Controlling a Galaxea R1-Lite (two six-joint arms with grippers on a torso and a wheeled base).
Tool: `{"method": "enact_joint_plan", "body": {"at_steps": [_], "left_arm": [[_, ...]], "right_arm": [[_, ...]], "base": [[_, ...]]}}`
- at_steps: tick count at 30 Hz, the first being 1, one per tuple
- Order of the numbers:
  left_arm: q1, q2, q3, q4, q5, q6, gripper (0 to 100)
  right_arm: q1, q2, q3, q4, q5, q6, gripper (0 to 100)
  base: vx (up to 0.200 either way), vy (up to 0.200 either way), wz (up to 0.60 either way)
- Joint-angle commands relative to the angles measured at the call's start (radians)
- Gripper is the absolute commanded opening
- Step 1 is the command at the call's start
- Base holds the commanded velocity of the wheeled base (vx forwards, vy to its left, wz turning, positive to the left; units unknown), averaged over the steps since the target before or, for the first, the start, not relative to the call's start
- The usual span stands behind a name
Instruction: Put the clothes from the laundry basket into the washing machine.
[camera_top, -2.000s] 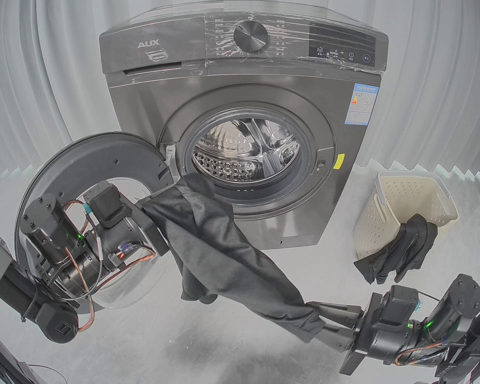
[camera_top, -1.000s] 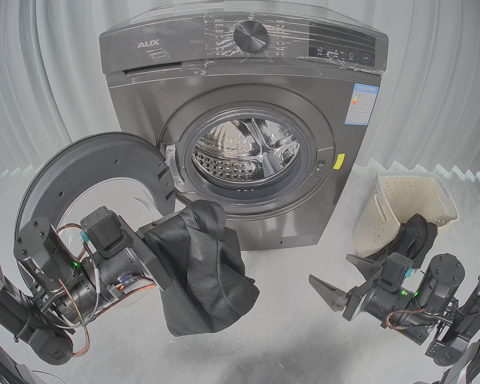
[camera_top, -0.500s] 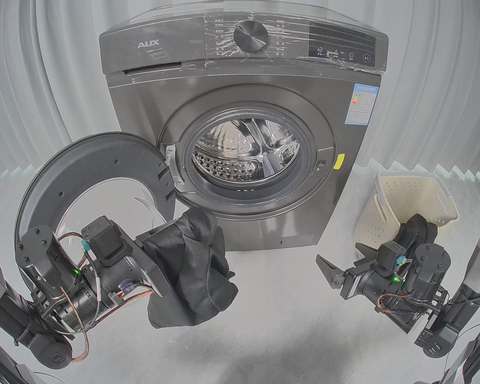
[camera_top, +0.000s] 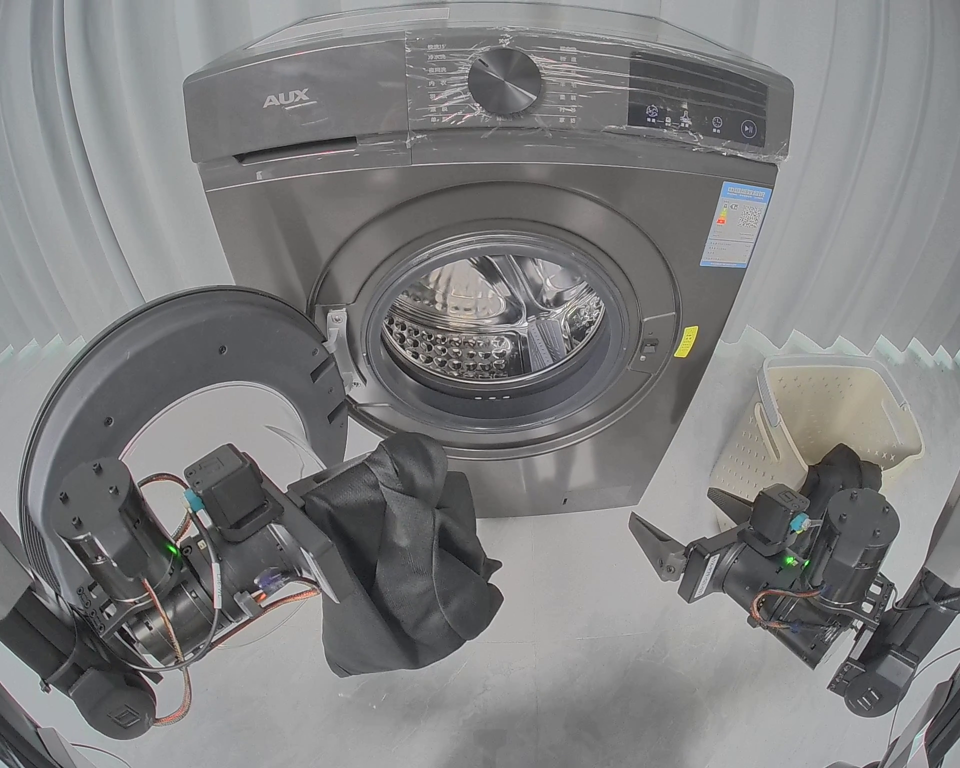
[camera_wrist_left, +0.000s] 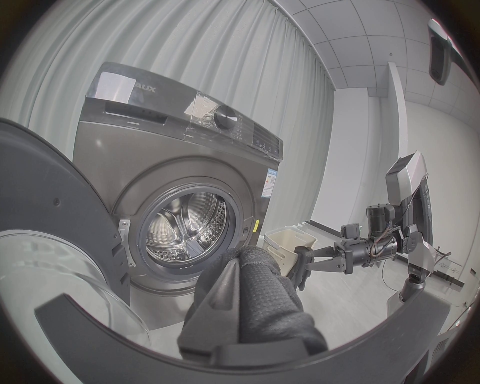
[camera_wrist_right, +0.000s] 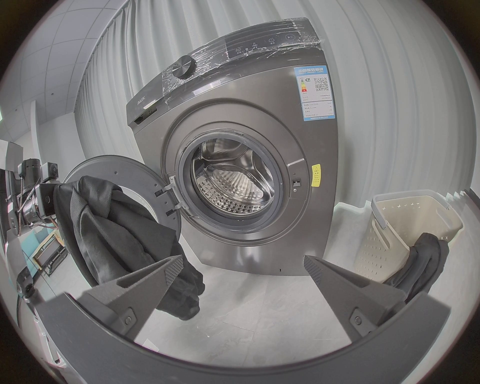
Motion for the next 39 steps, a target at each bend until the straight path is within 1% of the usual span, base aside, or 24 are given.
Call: {"method": "enact_joint_plan", "body": {"at_steps": [1, 6, 12, 16, 18, 19, 20, 21, 22, 27, 36, 39], "left_arm": [[-0.007, 0.025, 0.005, -0.001, 0.001, 0.000, 0], [-0.033, 0.026, 0.008, -0.001, 0.001, 0.002, 0], [-0.036, 0.029, 0.017, -0.001, 0.001, 0.002, 0], [-0.039, 0.034, 0.022, -0.001, 0.001, 0.002, 0], [-0.048, 0.039, 0.025, -0.001, 0.001, 0.008, 0], [-0.048, 0.040, 0.026, -0.003, 0.001, 0.016, 0], [-0.048, 0.040, 0.026, -0.001, 0.001, 0.017, 0], [-0.050, 0.040, 0.029, -0.001, 0.001, 0.028, 0], [-0.050, 0.042, 0.029, -0.001, 0.001, 0.029, 0], [-0.048, 0.048, 0.029, -0.001, 0.001, 0.031, 0], [-0.047, 0.060, 0.026, -0.003, 0.001, 0.031, 0], [-0.048, 0.060, 0.026, -0.003, 0.001, 0.031, 0]], "right_arm": [[0.000, 0.000, 0.000, -0.001, 0.002, 0.000, 100], [0.000, 0.002, 0.000, -0.001, 0.002, 0.001, 100], [0.000, 0.002, -0.001, -0.001, 0.002, 0.001, 100], [0.002, 0.000, 0.000, -0.001, 0.002, 0.001, 100], [0.000, 0.000, 0.000, -0.001, 0.002, 0.001, 100], [0.000, 0.000, 0.000, -0.001, 0.002, 0.001, 100], [0.000, 0.000, 0.000, -0.001, 0.002, 0.001, 100], [0.000, 0.000, 0.000, -0.001, 0.002, 0.001, 100], [0.000, 0.000, 0.000, -0.001, 0.002, 0.001, 100], [0.000, 0.000, 0.000, -0.001, 0.002, 0.001, 100], [0.006, -0.001, -0.001, -0.001, 0.002, 0.001, 100], [0.006, -0.001, 0.000, -0.001, 0.002, 0.001, 100]], "base": [[0.000, 0.000, 0.00], [0.000, 0.000, 0.00], [0.000, 0.000, 0.00], [0.200, 0.000, 0.00], [0.200, 0.000, 0.00], [0.000, 0.000, 0.00], [0.000, 0.000, 0.00], [0.000, 0.000, 0.00], [0.000, 0.000, 0.00], [0.000, 0.000, 0.00], [0.200, 0.000, 0.00], [0.000, 0.000, 0.00]]}}
